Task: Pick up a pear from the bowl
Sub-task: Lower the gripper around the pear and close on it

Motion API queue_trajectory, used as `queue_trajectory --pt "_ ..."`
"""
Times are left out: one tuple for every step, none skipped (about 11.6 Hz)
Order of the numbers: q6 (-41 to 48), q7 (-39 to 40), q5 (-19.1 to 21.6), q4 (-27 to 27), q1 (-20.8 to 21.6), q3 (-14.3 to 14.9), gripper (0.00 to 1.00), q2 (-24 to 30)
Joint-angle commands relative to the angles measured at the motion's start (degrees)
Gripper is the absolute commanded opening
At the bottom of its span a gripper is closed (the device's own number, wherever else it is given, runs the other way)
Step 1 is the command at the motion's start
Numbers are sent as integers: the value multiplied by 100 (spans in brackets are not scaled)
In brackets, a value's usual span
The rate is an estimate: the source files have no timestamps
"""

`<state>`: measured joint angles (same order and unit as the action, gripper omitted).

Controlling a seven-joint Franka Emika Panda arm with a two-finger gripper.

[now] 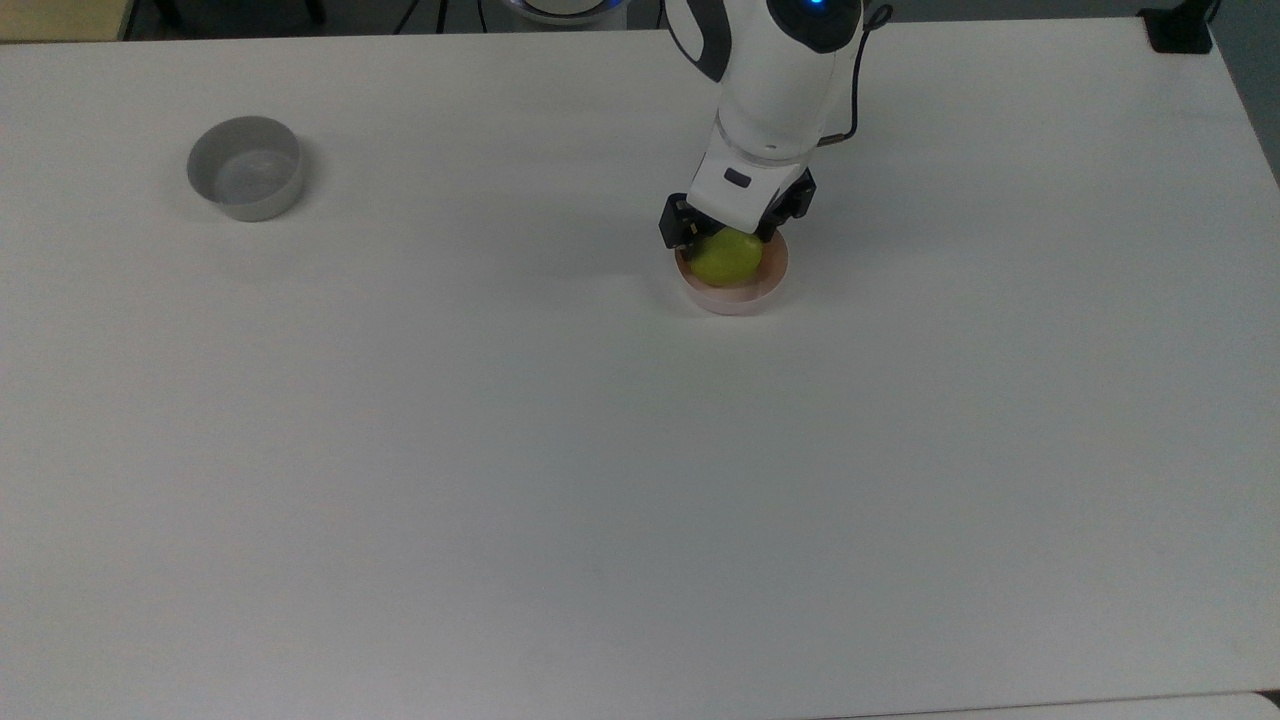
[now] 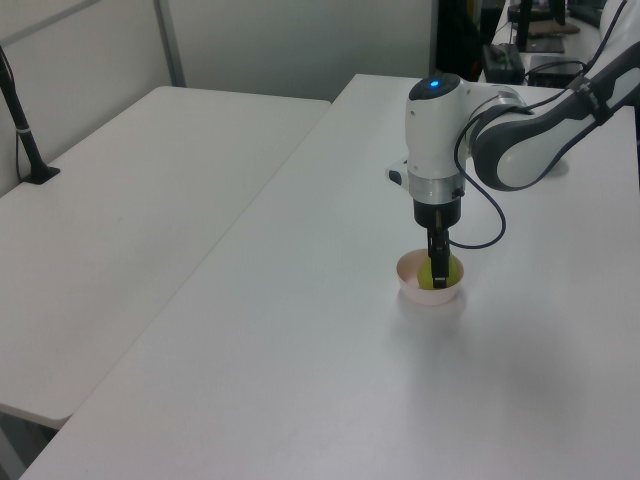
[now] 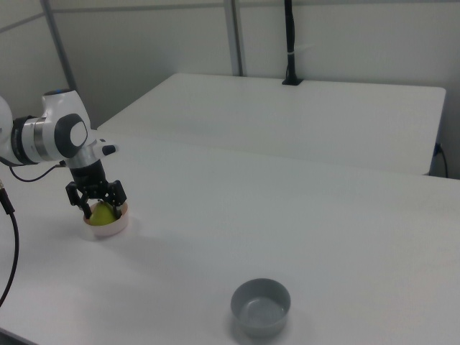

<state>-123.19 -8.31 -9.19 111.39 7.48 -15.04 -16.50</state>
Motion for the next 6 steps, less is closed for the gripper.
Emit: queue_trajectory --pt "-179 -57 -101 84 -1 9 94 15" --pt "-188 -57 -101 84 -10 9 94 7" --pt "-188 -57 -101 84 -1 9 94 -28" --pt "-196 -57 -118 84 7 9 94 -46" --pt "-188 -57 -170 84 7 9 88 -37" --pt "-188 -57 -180 84 7 9 75 -37"
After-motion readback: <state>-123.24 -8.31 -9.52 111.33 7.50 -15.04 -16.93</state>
